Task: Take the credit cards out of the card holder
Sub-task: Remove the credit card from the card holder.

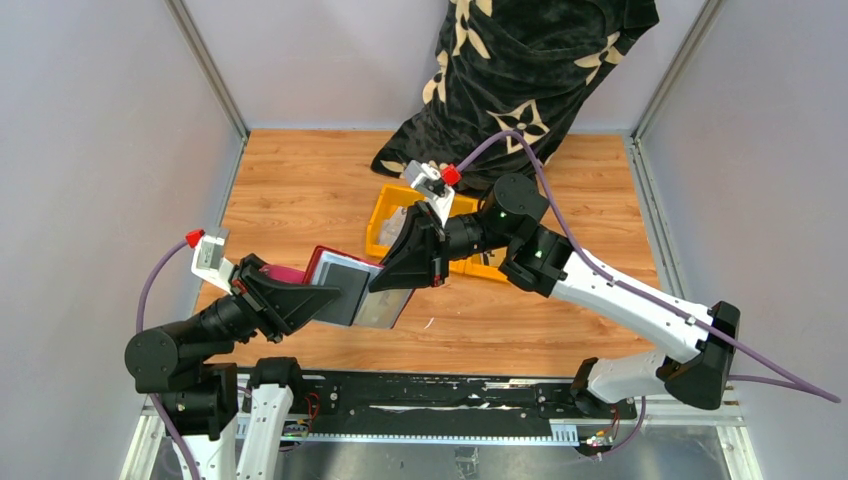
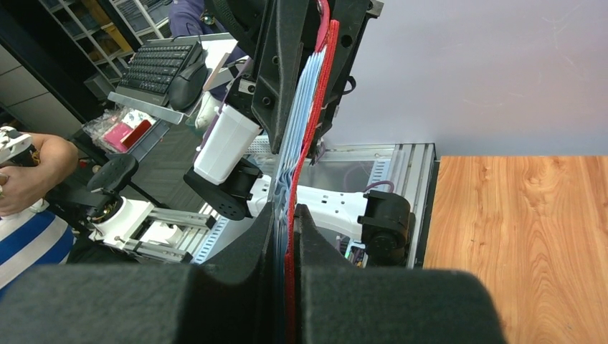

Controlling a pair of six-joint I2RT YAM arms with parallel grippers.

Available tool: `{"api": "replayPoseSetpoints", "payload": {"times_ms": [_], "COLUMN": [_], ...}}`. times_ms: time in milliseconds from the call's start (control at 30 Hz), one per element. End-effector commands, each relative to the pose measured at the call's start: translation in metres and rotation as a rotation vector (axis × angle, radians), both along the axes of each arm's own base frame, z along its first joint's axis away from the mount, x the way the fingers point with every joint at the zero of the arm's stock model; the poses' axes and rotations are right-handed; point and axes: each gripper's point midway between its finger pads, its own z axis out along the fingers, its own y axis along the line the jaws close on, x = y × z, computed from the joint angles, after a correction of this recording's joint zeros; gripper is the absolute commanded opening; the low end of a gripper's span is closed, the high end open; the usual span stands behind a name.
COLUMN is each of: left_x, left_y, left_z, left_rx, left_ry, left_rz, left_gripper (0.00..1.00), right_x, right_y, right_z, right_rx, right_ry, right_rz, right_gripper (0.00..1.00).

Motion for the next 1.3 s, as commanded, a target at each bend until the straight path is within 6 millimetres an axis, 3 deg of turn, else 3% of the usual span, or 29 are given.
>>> {"api": "replayPoseSetpoints", "payload": {"times_ms": [0, 67, 133, 233, 333, 400, 467, 533, 767, 900, 1267], "left_x": [-0.004, -0.005, -0.003, 0.005, 0.016, 0.025, 0.033, 0.041, 0.043, 0.039, 0.038], "left_y": [-0.001, -0.001, -0.001, 0.002, 0.009, 0.016, 0.023, 0.028, 0.028, 0.026, 0.026], "left_z": [-0.001, 0.000, 0.000, -0.001, -0.003, -0.005, -0.007, -0.008, -0.006, -0.004, -0.005], "left_rx": [0.004, 0.003, 0.001, -0.001, 0.005, 0.015, 0.013, -0.003, -0.039, -0.040, -0.024], "left_ry": [0.002, -0.001, 0.004, 0.014, 0.026, 0.037, 0.046, 0.057, 0.065, 0.051, 0.035], "left_rz": [-0.017, -0.019, -0.015, 0.030, 0.126, 0.202, 0.263, 0.312, 0.304, 0.290, 0.293], "left_gripper": [0.15, 0.13, 0.11, 0.10, 0.09, 0.09, 0.08, 0.08, 0.08, 0.09, 0.09], "right_x": [-0.008, -0.008, -0.002, 0.019, 0.058, 0.070, 0.069, 0.054, 0.019, 0.019, 0.016], "right_y": [-0.006, -0.006, -0.007, -0.014, -0.035, -0.055, -0.064, -0.061, -0.012, 0.004, 0.021], "right_z": [0.024, 0.023, 0.026, 0.036, 0.048, 0.055, 0.058, 0.056, 0.019, 0.005, -0.006], "right_rx": [0.075, 0.070, 0.064, 0.088, 0.123, 0.166, 0.197, 0.194, 0.119, 0.102, 0.077], "right_ry": [-0.036, -0.033, -0.026, -0.009, 0.025, 0.036, 0.066, 0.103, 0.258, 0.309, 0.370], "right_rz": [0.033, 0.028, -0.010, -0.140, -0.432, -0.568, -0.589, -0.500, -0.229, -0.179, -0.091], "right_gripper": [0.00, 0.05, 0.25, 0.47, 0.57, 0.61, 0.61, 0.60, 0.55, 0.54, 0.48]}}
